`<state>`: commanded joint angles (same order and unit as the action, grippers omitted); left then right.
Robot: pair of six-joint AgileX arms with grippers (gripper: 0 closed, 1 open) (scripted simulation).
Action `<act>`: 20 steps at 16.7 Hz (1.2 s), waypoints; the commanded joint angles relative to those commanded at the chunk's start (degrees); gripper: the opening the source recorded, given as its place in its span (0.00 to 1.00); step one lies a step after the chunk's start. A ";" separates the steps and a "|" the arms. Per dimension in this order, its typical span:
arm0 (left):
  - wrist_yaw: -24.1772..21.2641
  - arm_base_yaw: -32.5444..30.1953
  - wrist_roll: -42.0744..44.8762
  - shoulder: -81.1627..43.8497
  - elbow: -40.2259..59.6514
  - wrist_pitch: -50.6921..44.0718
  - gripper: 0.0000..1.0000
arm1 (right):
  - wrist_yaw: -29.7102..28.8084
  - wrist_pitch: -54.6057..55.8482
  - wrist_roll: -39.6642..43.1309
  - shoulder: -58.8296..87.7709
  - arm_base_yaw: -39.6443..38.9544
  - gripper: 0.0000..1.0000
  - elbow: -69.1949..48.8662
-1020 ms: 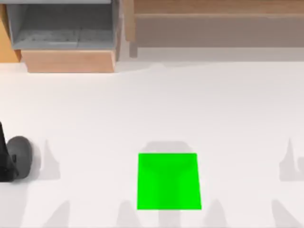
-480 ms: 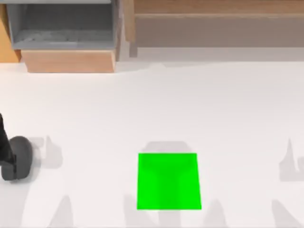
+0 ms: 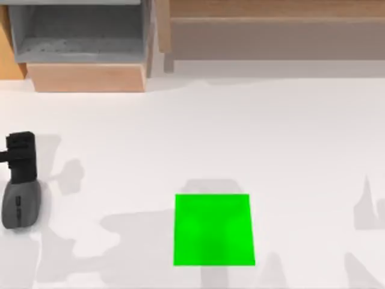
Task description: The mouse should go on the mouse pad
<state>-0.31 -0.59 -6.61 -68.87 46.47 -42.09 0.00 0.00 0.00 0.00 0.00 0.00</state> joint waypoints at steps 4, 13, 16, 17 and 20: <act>-0.02 -0.09 -1.74 -17.44 12.32 -10.84 1.00 | 0.00 0.00 0.00 0.00 0.00 1.00 0.00; 0.05 -0.15 -3.11 -30.17 22.90 -18.46 1.00 | 0.00 0.00 0.00 0.00 0.00 1.00 0.00; 0.04 -0.04 -3.05 -30.09 22.64 -18.16 1.00 | 0.00 0.00 0.00 0.00 0.00 1.00 0.00; 0.04 -0.05 -3.04 -30.49 22.18 -17.42 1.00 | 0.00 0.00 0.00 0.00 0.00 1.00 0.00; 0.04 -0.08 -2.98 -33.09 19.05 -11.64 1.00 | 0.00 0.00 0.00 0.00 0.00 1.00 0.00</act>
<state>-0.27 -0.67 -9.59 -101.95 65.52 -53.73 0.00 0.00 0.00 0.00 0.00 0.00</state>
